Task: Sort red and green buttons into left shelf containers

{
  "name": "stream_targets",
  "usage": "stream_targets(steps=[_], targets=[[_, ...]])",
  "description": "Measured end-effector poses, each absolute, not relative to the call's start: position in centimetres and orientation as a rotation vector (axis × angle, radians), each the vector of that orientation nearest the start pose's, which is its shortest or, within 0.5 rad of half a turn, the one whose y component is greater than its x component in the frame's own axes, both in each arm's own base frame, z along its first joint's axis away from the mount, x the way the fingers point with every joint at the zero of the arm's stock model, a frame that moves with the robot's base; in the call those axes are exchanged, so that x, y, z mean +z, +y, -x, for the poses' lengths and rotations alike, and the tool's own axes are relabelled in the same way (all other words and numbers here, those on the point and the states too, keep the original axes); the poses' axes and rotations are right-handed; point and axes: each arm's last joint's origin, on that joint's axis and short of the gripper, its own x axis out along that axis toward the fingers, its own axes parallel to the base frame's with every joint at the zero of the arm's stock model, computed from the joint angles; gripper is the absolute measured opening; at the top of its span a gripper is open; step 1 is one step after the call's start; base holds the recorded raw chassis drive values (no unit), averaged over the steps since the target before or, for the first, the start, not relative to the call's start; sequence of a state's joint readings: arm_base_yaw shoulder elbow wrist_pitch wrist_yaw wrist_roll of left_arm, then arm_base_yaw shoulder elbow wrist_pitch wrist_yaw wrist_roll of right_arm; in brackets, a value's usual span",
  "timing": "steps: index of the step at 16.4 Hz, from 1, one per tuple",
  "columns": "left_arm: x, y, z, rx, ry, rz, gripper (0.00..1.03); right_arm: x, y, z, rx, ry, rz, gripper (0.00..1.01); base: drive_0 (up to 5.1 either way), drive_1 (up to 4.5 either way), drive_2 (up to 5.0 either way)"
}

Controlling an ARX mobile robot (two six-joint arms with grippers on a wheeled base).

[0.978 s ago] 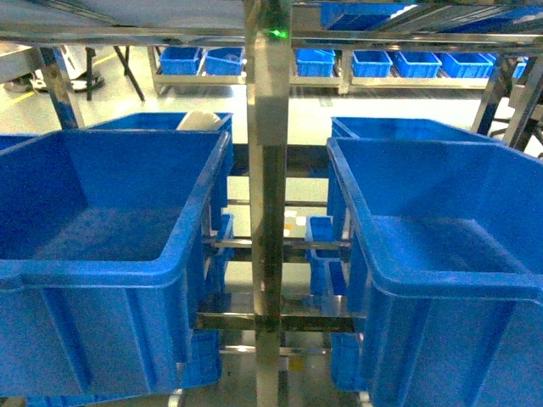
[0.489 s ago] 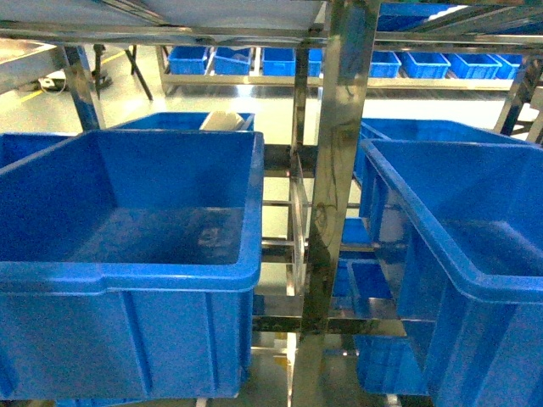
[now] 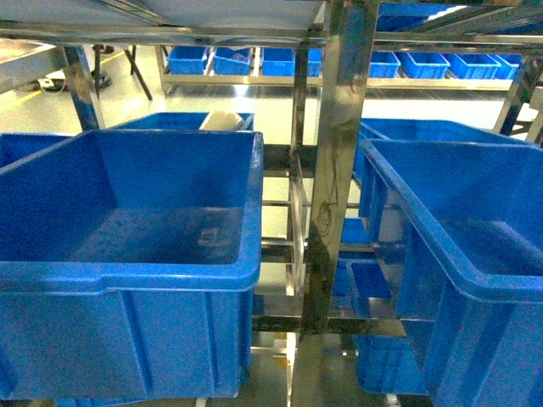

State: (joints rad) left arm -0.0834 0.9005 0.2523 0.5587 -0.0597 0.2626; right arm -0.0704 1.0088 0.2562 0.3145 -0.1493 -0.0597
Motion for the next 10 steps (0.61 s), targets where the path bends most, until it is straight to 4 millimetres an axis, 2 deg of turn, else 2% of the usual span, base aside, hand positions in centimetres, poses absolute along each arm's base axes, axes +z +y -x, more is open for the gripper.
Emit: stream_targets(steps=[3, 5, 7, 10], targets=[[20.2, -1.4, -18.3, -0.035, 0.086, -0.269, 0.26, 18.7, -0.9, -20.2, 0.091, 0.403, -0.001, 0.26, 0.0, 0.0, 0.0], [20.2, -1.4, -18.3, -0.035, 0.086, -0.269, 0.26, 20.2, -1.7, -22.5, 0.079, 0.377, 0.001, 0.26, 0.0, 0.0, 0.0], [20.2, -1.4, -18.3, -0.035, 0.086, -0.269, 0.26, 19.8, -3.1, -25.3, 0.059, 0.423, 0.0, 0.26, 0.0, 0.0, 0.0], [20.2, -1.4, -18.3, -0.035, 0.085, -0.269, 0.26, 18.0, -4.6, -27.9, 0.057, 0.492, 0.024, 0.26, 0.0, 0.0, 0.0]])
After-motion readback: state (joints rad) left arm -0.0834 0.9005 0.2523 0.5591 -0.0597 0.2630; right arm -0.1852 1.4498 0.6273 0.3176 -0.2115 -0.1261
